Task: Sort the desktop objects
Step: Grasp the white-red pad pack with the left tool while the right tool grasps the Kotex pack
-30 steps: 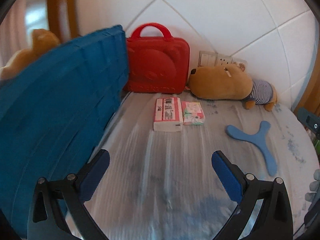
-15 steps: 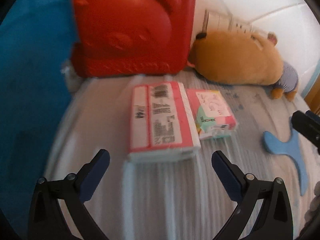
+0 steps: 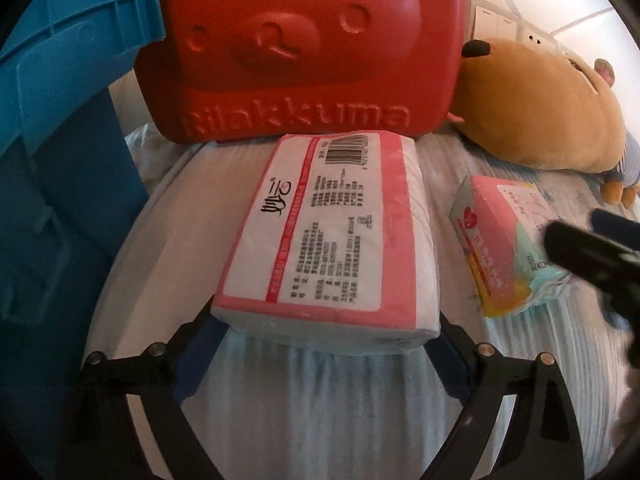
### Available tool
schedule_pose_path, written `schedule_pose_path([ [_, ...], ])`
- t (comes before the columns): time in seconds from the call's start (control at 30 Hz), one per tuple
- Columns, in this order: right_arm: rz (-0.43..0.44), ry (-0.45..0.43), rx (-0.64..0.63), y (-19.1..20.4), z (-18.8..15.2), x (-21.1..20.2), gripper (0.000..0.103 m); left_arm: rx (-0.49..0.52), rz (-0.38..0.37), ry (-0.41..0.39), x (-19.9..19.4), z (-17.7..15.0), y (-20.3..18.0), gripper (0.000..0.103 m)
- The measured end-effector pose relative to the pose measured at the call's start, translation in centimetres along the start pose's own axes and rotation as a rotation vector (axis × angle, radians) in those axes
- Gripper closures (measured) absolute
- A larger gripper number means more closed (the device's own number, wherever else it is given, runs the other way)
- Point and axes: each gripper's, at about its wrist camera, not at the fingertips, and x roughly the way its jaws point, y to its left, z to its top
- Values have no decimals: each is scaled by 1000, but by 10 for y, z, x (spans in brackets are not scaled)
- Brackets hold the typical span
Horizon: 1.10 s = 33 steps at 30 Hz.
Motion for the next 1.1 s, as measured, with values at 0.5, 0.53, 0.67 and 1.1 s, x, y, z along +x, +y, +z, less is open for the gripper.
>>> schedule_pose_path([
  [0.5, 43, 76, 32, -12, -3, 43, 17, -22, -23, -14, 22, 16, 5, 14],
  [0.53, 51, 75, 29, -12, -3, 42, 30, -22, -22, -17, 20, 16, 5, 14],
  [0.67, 43, 68, 23, -13, -4, 33, 31, -34, -7, -35, -5, 8, 6, 14],
  [1.1, 39, -50, 25, -2, -11, -94, 31, -58, -19, -133, -141, -10, -6, 14],
])
